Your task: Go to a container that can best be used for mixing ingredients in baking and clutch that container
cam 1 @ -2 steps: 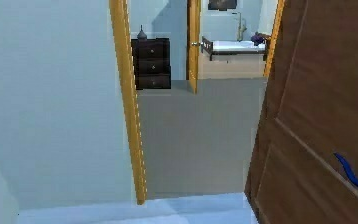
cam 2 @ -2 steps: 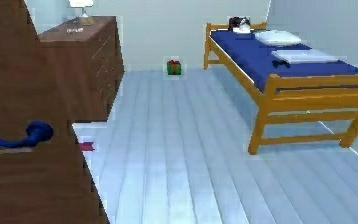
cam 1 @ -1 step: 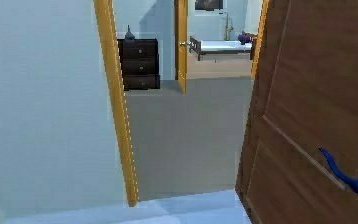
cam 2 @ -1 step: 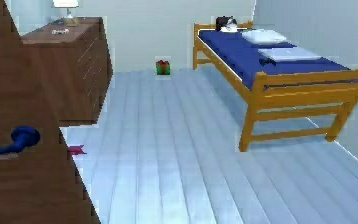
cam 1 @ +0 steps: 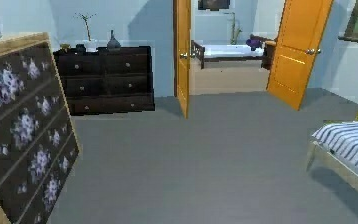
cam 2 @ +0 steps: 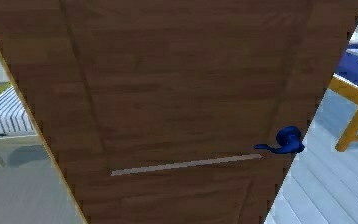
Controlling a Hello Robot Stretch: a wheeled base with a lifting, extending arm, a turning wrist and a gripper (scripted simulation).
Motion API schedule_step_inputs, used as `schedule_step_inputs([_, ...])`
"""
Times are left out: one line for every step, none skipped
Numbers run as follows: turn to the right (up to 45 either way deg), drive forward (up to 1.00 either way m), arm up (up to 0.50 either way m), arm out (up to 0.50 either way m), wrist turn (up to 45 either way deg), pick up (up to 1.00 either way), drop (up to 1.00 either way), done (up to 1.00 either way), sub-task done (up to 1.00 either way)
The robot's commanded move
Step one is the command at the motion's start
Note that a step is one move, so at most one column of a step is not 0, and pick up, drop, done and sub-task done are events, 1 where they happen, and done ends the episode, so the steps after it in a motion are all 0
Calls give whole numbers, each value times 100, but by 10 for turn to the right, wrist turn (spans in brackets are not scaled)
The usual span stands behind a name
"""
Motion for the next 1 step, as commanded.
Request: schedule_step_inputs([0, 25, 0, 0, 0, 0, 0, 0, 0])
